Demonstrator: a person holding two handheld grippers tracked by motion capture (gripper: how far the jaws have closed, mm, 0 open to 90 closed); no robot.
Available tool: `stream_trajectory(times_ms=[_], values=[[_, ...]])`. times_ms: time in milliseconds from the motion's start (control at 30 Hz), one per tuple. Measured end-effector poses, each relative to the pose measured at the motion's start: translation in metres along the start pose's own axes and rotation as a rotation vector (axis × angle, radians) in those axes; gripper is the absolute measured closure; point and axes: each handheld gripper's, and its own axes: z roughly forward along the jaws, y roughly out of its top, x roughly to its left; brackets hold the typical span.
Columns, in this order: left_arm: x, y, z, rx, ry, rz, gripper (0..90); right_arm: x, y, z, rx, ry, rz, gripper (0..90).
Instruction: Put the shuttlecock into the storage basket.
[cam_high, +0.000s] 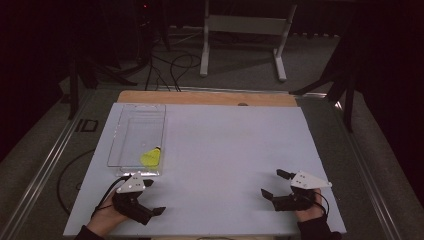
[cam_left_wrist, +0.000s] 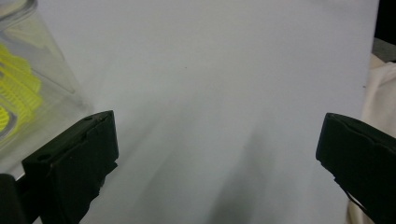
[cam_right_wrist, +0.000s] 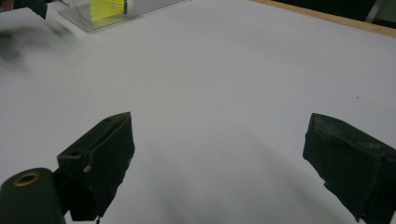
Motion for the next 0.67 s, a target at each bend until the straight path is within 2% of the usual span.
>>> stream_trajectory(times_ms=[67, 200, 333, 400, 667], values=[[-0.0001, -0.0021, 0.0011, -0.006, -0.016, 0.002, 0.1, 0.0, 0.0, -0.0001, 0.0, 0.002, 0.0, 8.7], [-0.0009, -0.0037, 0.005, 0.007, -0.009, 0.01, 0.1, 0.0001, 0.0, -0.0004, -0.002, 0.008, -0.004, 8.7], [-0.0007, -0.0039, 0.0038, -0.006, -0.001, 0.014, 0.1, 0.0005, 0.0001, 0.0001, 0.0, 0.011, -0.001, 8.7], [-0.0003, -0.0042, 0.0034, -0.007, -0.013, 0.01, 0.1, 0.0003, -0.0004, 0.0006, 0.003, 0.014, -0.002, 8.7], [-0.0017, -0.0036, 0.0039, -0.006, -0.013, 0.016, 0.1, -0.0003, -0.0006, 0.0007, 0.004, 0.011, -0.002, 8.7]])
